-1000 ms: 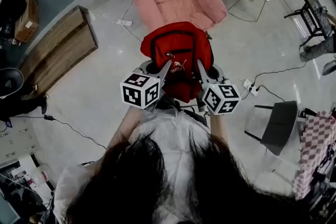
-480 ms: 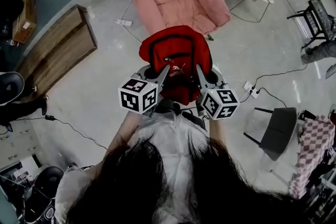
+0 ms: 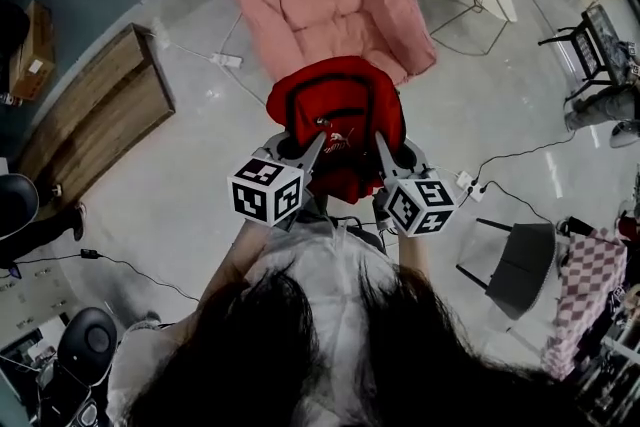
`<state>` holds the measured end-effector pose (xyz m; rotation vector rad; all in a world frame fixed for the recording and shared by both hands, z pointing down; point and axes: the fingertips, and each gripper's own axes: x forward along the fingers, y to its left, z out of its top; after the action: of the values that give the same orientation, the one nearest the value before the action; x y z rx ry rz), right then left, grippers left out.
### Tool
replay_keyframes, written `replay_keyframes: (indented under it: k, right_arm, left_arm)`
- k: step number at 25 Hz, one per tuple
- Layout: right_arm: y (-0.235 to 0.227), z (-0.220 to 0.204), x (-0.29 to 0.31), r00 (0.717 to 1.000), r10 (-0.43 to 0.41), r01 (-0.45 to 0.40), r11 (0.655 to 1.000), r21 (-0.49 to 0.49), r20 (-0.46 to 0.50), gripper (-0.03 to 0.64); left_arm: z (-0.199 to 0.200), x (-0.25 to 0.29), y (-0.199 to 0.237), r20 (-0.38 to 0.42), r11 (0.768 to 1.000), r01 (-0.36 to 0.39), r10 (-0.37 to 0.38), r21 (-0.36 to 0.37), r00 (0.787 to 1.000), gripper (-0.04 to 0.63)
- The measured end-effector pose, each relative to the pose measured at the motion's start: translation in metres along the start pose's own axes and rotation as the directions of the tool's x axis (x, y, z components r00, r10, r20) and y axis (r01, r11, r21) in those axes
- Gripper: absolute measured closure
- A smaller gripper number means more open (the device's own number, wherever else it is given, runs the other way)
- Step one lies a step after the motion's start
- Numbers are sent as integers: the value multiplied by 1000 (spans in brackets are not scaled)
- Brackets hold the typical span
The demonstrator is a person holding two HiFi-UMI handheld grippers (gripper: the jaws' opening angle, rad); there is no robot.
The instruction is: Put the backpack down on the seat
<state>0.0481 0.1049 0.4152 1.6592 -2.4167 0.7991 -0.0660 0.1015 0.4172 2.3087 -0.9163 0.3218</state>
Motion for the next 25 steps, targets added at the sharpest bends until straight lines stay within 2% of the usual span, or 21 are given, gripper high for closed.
replay_keyframes:
  k: [14, 19, 25]
  right_arm:
    - [1, 52, 89, 997, -60, 59, 998, 22, 40, 571]
    - [-5, 62, 106, 996, -76, 75, 997, 24, 41, 571]
    - [-21, 73, 127, 997, -68, 68, 998, 17, 27, 571]
  left_arm:
    - [81, 35, 73, -6, 996, 69, -68, 64, 998, 555]
    - [97, 48, 84, -12, 993, 80, -79, 91, 997, 555]
    - [105, 66, 94, -25, 995, 68, -67, 76, 997, 555]
